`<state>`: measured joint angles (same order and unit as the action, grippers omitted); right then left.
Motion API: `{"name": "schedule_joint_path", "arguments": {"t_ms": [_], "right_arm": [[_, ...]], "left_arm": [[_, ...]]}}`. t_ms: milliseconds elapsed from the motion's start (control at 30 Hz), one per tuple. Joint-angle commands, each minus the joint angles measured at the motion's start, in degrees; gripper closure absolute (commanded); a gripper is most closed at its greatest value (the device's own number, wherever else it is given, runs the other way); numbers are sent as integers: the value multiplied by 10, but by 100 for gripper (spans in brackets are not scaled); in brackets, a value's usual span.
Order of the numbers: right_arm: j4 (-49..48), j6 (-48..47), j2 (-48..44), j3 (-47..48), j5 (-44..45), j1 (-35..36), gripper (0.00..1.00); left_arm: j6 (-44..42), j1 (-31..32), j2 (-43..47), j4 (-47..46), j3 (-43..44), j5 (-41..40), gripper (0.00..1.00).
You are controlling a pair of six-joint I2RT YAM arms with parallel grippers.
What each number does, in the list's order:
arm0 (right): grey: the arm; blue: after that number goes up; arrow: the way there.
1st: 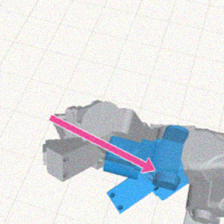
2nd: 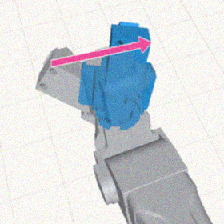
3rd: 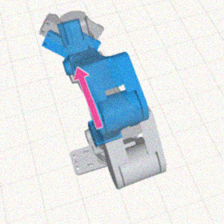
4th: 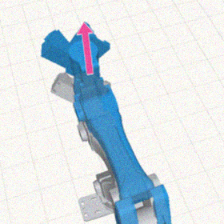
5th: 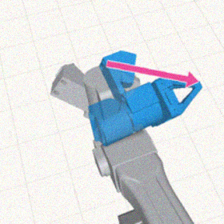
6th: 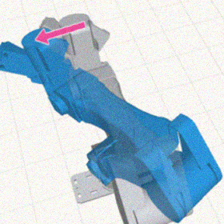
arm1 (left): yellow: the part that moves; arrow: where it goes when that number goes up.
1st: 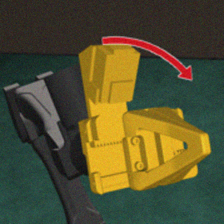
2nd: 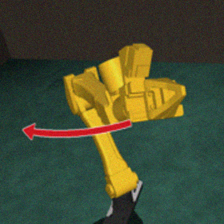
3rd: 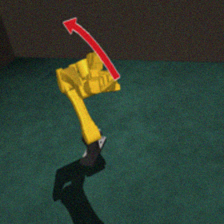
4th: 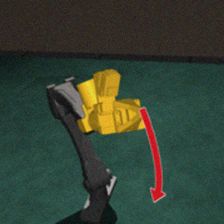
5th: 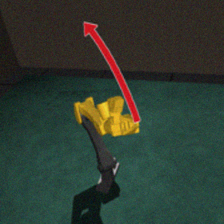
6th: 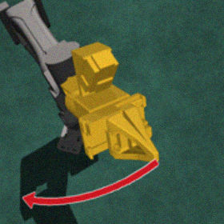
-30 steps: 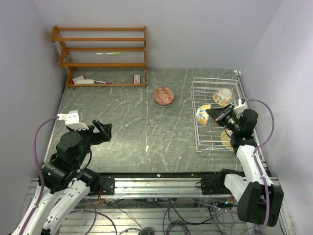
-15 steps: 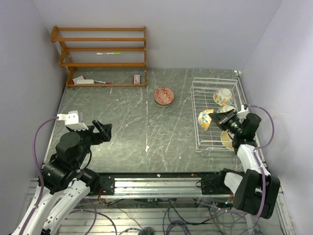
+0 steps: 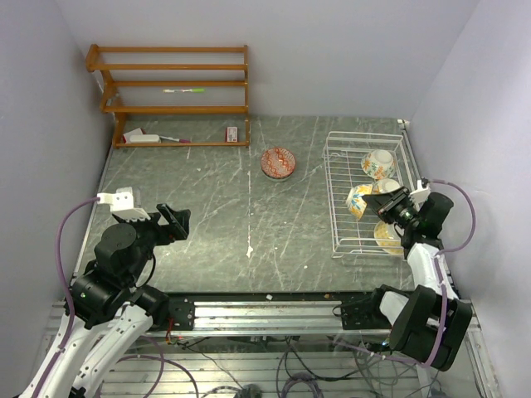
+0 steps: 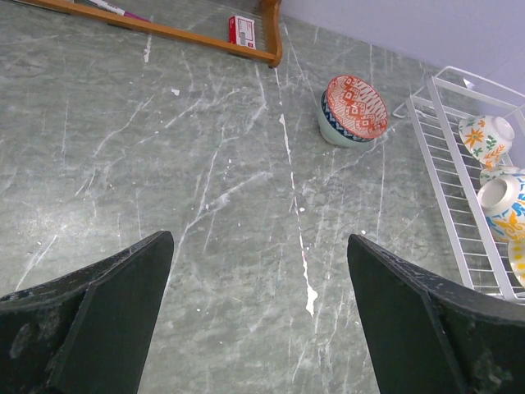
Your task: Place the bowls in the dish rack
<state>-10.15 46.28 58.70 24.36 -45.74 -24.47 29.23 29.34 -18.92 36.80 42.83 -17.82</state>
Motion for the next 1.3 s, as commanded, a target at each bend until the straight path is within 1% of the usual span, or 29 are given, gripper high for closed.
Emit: {"name": "schedule_joint_path", "arguments": {"t_ms": [0,100,133,200,267,433,500,533,633,767,967,1100,1267], "right_arm": [[149,-76,11,-5,51,-9,86],[143,-77,16,-13,43,-13,86],[129,-71,19,-20,30,-14,86],[89,-47,25,-37,-2,-15,91],[35,-18,29,-51,-32,-15,94],[-22,32,10,-44,-73,-15,95],[-60,63,15,-45,-91,-15,95],[-92,81,17,-48,-98,-15,95],[-115,97,32,-46,-88,-15,95],[-178,138,71,-62,-99,-15,95],[-110,96,100,-61,-102,-15,94],[-16,37,82,-53,-73,-16,92],[37,5,77,-56,-51,-25,90]], "left_arm": [[3,4,-3,-2,15,-5,2],[3,4,-3,-1,15,-5,2],[3,4,-3,-1,15,-6,2],[3,4,-4,-1,15,-6,2],[3,4,-6,-1,16,-6,2],[3,4,-11,-1,16,-8,2],[3,3,-10,-1,16,-9,2],[4,4,-11,0,16,-10,2],[4,4,-11,0,16,-11,2],[4,4,-11,0,16,-12,2],[4,4,-15,1,16,-12,2],[5,4,-12,1,16,-12,2],[4,4,-8,0,15,-11,2]]}}
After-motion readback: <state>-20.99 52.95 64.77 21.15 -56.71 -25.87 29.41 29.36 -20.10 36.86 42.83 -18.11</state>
